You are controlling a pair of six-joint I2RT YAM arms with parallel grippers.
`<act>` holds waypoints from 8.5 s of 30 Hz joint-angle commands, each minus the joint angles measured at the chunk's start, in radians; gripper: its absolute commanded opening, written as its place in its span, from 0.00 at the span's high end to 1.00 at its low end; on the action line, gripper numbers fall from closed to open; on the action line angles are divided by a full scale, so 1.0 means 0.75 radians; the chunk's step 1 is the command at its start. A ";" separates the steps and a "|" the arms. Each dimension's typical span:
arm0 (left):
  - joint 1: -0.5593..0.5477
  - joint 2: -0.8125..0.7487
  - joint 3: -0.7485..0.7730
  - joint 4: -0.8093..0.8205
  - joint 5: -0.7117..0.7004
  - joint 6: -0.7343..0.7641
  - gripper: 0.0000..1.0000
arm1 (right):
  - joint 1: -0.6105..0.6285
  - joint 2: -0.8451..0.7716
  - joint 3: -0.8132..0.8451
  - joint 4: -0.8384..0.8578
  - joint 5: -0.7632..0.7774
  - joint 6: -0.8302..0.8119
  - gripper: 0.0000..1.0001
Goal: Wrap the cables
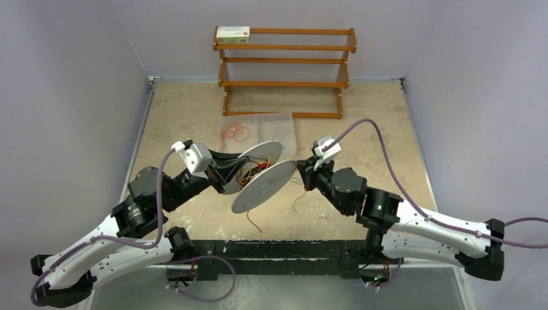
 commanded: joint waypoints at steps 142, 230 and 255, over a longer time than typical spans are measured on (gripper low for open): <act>0.005 0.844 0.409 0.929 -1.304 0.459 1.00 | 0.052 0.257 -0.556 1.164 -1.063 -0.402 1.00; 0.017 -0.317 0.129 -0.090 -0.011 0.071 1.00 | -0.359 -0.191 -0.151 0.246 0.003 -0.334 1.00; 0.016 -0.006 0.025 0.788 -0.585 -0.076 1.00 | -0.379 -0.054 -0.737 0.961 -0.604 0.089 1.00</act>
